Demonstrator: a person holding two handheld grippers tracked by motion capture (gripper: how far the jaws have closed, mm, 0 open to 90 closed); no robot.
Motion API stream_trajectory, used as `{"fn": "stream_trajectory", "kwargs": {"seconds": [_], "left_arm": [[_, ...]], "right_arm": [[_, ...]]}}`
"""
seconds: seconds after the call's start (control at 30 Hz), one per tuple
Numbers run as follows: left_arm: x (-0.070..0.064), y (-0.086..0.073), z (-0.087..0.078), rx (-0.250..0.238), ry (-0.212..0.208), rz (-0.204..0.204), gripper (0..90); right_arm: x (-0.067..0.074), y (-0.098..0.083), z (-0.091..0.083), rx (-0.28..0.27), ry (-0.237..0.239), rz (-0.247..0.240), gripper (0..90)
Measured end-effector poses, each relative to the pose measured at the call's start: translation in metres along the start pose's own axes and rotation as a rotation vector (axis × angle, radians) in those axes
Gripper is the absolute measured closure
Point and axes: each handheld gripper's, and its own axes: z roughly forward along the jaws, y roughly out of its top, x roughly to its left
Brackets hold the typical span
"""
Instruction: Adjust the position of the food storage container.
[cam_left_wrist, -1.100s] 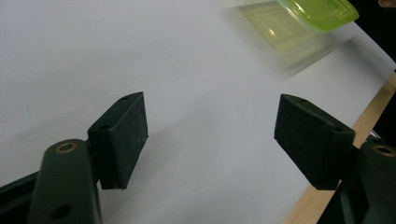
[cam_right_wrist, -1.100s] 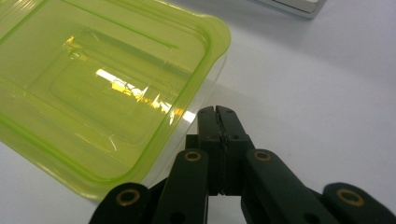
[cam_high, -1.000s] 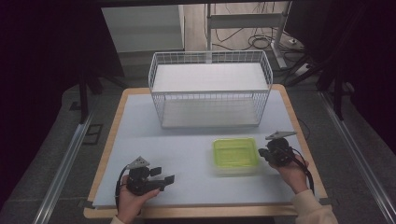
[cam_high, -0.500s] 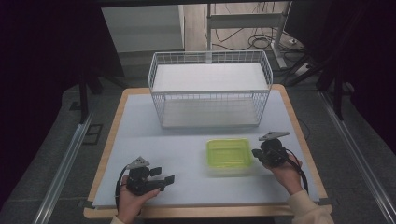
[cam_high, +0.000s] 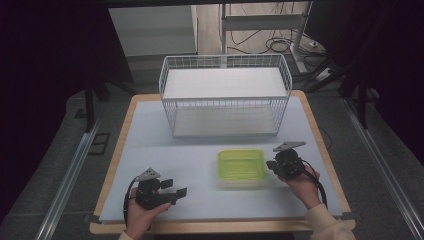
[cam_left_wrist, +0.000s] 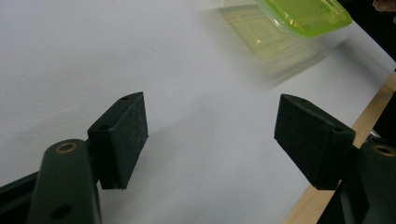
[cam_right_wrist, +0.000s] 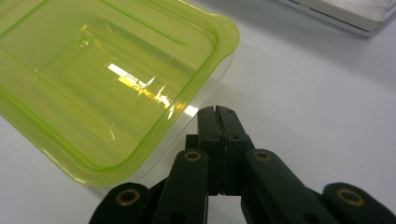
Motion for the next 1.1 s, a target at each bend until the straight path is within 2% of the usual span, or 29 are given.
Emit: {"fn": "stream_trajectory", "kwargs": {"seconds": [0.3, 0.7, 0.87, 1.0, 1.1], "left_arm": [[0.0, 0.0, 0.0, 0.0, 0.0, -0.001, 25.7], [0.0, 0.0, 0.0, 0.001, -0.001, 0.001, 25.7], [0.0, 0.0, 0.0, -0.006, -0.001, -0.005, 25.7], [0.0, 0.0, -0.002, -0.014, 0.0, -0.005, 25.7], [0.001, 0.001, -0.003, -0.018, 0.002, -0.008, 25.7]], "right_arm": [[0.017, 0.005, 0.008, 0.002, 0.029, -0.03, 89.5], [0.028, 0.009, 0.02, 0.011, 0.045, -0.052, 89.5], [0.024, 0.007, 0.018, 0.007, 0.042, -0.038, 89.4], [0.018, 0.001, 0.011, -0.004, 0.033, -0.024, 89.3], [0.012, -0.005, 0.002, -0.023, 0.044, 0.004, 89.2]]}}
